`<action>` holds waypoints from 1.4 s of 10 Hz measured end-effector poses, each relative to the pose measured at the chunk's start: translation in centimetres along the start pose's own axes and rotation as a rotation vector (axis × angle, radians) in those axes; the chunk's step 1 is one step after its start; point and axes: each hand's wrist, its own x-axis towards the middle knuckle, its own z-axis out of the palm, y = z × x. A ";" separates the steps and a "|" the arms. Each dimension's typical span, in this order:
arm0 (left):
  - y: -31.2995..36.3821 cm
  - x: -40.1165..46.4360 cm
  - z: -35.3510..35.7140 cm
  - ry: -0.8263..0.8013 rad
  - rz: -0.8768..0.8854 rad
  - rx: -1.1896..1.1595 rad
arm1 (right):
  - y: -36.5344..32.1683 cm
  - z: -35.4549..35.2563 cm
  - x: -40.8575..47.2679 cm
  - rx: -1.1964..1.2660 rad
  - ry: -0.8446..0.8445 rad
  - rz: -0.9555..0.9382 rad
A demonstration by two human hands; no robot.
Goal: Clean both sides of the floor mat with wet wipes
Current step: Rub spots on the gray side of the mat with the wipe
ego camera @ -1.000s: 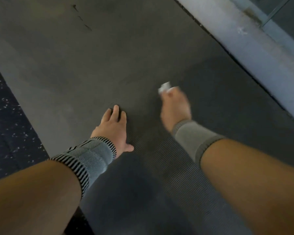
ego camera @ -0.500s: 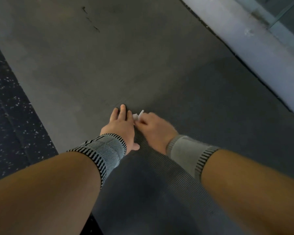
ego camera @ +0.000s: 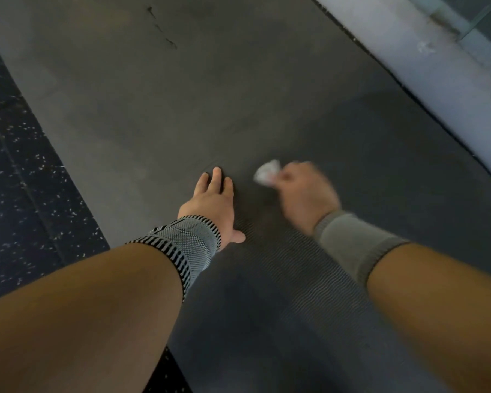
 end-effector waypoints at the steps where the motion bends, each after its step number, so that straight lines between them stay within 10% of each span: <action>1: -0.2 -0.1 0.1 0.001 0.000 -0.006 | 2.6 0.0 -1.1 0.075 0.259 0.707; 3: 0.0 -0.3 -0.3 -0.010 0.008 -0.040 | -6.8 1.7 -6.1 0.187 -0.080 -0.041; 5: -0.3 0.0 0.0 -0.004 0.025 -0.011 | -1.8 1.6 -3.9 0.124 0.226 0.669; 7: -1.6 0.1 0.3 -0.004 0.127 0.012 | -9.0 3.0 -7.6 0.117 0.047 -0.036; 9: -9.9 -2.6 0.9 0.036 0.225 0.184 | -4.7 2.2 -4.7 0.186 0.205 0.800; 11: -15.3 -7.3 3.1 -0.128 0.270 0.353 | -15.2 2.6 -6.2 0.289 0.009 -0.127; 13: -14.5 -8.1 6.4 0.140 0.238 0.255 | -10.5 2.5 -2.8 0.104 0.091 0.614; 14: -14.8 -7.8 6.3 0.254 0.254 0.183 | -18.9 4.2 -3.5 0.132 -0.033 0.224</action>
